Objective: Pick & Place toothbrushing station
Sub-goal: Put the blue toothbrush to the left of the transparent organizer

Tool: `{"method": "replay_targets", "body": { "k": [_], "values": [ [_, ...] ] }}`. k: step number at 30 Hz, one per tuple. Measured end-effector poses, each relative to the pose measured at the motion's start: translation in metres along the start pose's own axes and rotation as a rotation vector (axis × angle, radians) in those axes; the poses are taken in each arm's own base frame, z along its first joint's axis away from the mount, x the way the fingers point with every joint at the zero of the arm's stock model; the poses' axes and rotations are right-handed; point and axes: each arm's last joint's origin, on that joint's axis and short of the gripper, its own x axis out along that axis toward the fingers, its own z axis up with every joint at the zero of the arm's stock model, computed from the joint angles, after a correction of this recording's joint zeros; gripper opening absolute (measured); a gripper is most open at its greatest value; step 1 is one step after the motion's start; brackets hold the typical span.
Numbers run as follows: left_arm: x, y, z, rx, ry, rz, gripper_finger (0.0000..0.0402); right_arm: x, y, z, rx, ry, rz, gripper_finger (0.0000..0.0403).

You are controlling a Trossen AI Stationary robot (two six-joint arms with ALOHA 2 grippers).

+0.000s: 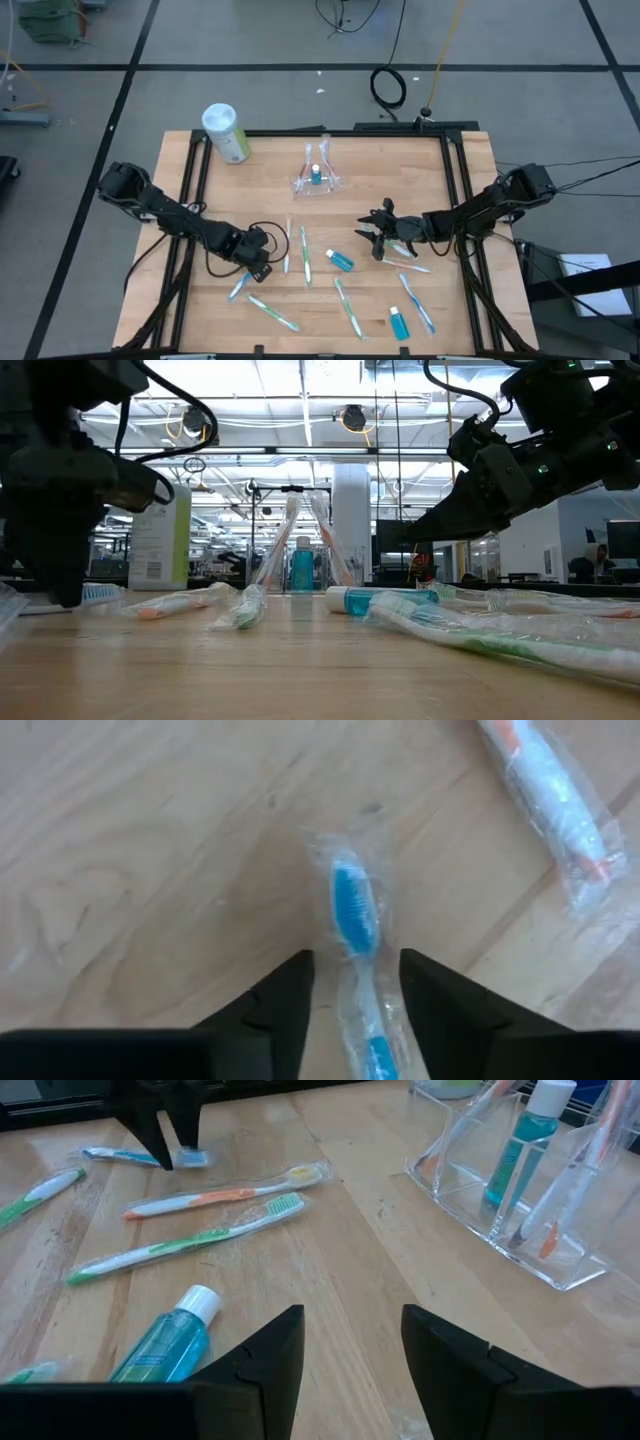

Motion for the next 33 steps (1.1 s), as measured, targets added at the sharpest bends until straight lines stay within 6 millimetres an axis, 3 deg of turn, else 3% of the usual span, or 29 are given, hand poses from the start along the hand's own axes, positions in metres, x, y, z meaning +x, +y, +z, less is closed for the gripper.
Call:
{"method": "replay_targets", "body": {
  "k": [11,15,19,26,29,33],
  "values": [
    [-0.007,0.0,0.005,-0.014,-0.099,-0.025,0.0011,0.0,0.0,0.0,-0.011,-0.003,0.001,0.016],
    [-0.019,-0.006,0.019,-0.06,-0.377,-0.071,0.0019,0.0,0.0,0.001,-0.014,-0.006,0.001,0.016],
    [-0.041,-0.015,0.039,0.016,-0.68,-0.125,0.0014,0.001,-0.002,0.002,-0.016,-0.017,-0.008,0.016],
    [-0.094,-0.023,0.08,0.125,-1.272,0.074,0.0021,0.003,-0.007,0.003,-0.016,-0.017,-0.029,0.016],
    [-0.11,-0.018,0.097,0.133,-1.395,0.143,0.0021,0.003,-0.007,0.003,-0.014,-0.017,-0.029,0.016],
    [-0.114,0.0,0.126,0.082,-1.469,0.175,0.0006,0.003,-0.007,0.003,-0.013,-0.017,-0.029,0.016]
  ]
}}
